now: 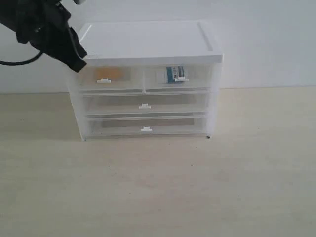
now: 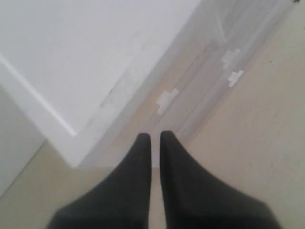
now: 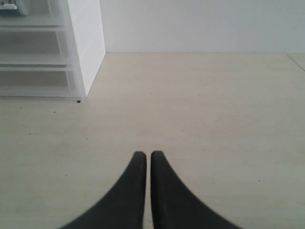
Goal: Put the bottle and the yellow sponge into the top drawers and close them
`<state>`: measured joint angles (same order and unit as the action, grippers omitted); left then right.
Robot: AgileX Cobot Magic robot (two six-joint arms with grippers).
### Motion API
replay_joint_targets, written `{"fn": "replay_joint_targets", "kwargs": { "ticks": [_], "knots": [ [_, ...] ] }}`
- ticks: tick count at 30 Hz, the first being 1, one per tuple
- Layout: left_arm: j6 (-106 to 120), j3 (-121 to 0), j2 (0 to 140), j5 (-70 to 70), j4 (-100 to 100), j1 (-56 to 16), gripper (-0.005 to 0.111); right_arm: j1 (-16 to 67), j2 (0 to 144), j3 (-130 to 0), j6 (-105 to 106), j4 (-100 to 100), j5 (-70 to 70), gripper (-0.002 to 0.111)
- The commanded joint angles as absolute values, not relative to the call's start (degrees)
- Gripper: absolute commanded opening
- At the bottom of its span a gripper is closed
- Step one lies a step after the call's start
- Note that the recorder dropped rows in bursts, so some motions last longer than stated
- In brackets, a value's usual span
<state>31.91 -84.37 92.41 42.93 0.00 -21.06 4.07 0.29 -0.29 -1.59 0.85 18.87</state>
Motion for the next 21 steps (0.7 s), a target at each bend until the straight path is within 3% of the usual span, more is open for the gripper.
{"fn": "replay_joint_targets", "kwargs": {
  "ticks": [1,13,21],
  "knots": [
    [10.4,-79.0,85.0,41.7,11.6,-20.9,0.004,4.0,0.0,0.0,-1.3,0.7,18.3,0.001],
    [-32.4,-56.6,63.7,30.6,37.9,-20.9,0.004,4.0,0.0,0.0,-1.3,0.7,18.5,0.001],
    [-34.7,-45.5,51.4,26.5,40.3,-20.9,0.004,4.0,0.0,0.0,-1.3,0.7,18.5,0.001]
  ]
}}
